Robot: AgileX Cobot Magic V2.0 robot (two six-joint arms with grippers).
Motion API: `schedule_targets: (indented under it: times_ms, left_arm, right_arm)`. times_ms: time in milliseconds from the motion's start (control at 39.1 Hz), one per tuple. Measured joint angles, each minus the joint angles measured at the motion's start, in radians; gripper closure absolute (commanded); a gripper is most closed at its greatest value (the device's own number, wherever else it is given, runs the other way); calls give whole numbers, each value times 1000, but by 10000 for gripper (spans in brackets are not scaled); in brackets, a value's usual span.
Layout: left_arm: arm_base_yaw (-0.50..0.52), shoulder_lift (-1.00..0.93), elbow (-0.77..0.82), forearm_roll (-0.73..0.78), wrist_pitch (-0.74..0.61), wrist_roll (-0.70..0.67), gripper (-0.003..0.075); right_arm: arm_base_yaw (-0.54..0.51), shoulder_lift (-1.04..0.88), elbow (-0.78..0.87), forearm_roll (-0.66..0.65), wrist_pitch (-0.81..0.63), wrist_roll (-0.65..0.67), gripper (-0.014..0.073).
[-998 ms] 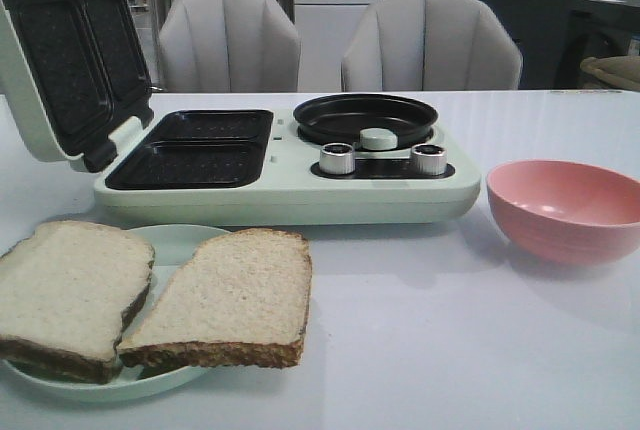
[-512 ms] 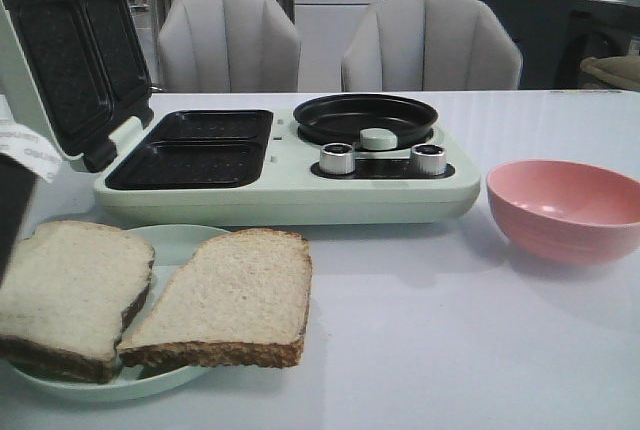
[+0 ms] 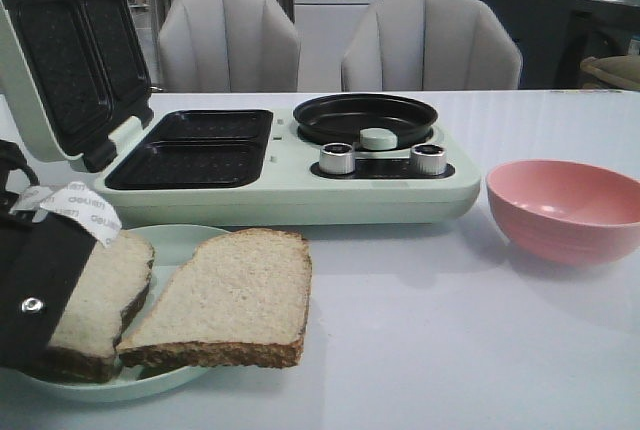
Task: Make breakfast with bread and shrimp
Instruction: 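Grasp the bread slice nearest the left gripper and lift it, then carry the bread slice over the sandwich plate and release it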
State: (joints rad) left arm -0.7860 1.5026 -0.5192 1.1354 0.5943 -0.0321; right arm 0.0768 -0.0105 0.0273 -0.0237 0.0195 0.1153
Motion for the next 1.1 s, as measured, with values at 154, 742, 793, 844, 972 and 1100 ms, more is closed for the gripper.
schedule_targets:
  times_ms: [154,742,793,844,972,1100]
  left_arm:
    - [21,14,-2,25,-4,0,402]
    - [-42,-106,-30,29,78,-2,512]
    - [-54,-129,-34,29,98,-2,512]
    - [-69,-153,-46,27,118,-2,512]
    - [-80,-195,-93,24,154,-2,512]
    - [-80,-211,-165,58,180,-2,512]
  right_arm:
    - [0,0,0,0,0,0,451]
    - [0,0,0,0,0,0,451]
    - [0,0,0,0,0,0,451]
    - [0,0,0,0,0,0,451]
    - [0,0,0,0,0,0,451]
    - [0,0,0,0,0,0,451]
